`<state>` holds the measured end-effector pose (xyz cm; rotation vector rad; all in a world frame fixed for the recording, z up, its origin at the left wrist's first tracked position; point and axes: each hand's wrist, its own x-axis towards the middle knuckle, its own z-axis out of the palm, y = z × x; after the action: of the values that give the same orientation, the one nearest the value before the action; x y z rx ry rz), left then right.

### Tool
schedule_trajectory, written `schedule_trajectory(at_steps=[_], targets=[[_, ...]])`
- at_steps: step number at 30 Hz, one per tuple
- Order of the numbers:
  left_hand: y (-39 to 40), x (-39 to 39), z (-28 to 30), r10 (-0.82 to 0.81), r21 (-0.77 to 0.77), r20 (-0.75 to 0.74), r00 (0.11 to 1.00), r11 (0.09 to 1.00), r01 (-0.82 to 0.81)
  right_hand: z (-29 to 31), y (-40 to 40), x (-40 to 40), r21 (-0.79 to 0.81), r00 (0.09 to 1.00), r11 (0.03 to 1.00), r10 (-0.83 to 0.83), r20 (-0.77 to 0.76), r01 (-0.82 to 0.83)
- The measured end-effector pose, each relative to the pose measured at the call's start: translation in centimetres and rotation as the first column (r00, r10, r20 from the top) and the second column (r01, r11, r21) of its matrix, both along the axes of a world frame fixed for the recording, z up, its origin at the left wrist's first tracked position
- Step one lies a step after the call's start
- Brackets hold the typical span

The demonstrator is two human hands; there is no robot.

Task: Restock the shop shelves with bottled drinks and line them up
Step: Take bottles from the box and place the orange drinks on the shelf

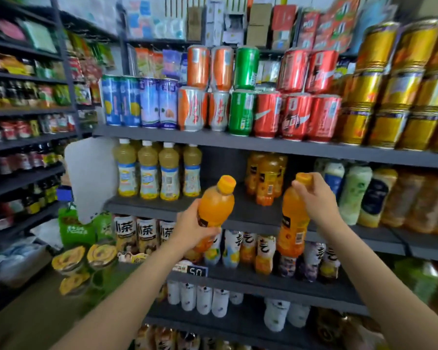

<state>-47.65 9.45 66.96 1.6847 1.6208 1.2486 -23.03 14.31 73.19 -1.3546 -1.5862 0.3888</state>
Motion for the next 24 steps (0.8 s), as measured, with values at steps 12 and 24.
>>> schedule_trajectory(at_steps=[12, 24], targets=[[14.9, 4.0, -0.9, 0.138, 0.032, 0.169, 0.976, 0.989, -0.146, -2.5, 11.6, -0.9, 0.208, 0.941, 0.978, 0.052, -0.333, 0.020], [21.3, 2.3, -1.5, 0.163, -0.134, 0.098, 0.982, 0.980, -0.150, -5.3, 15.5, -5.2, 0.109, 0.982, 0.981, 0.170, -0.087, -0.160]])
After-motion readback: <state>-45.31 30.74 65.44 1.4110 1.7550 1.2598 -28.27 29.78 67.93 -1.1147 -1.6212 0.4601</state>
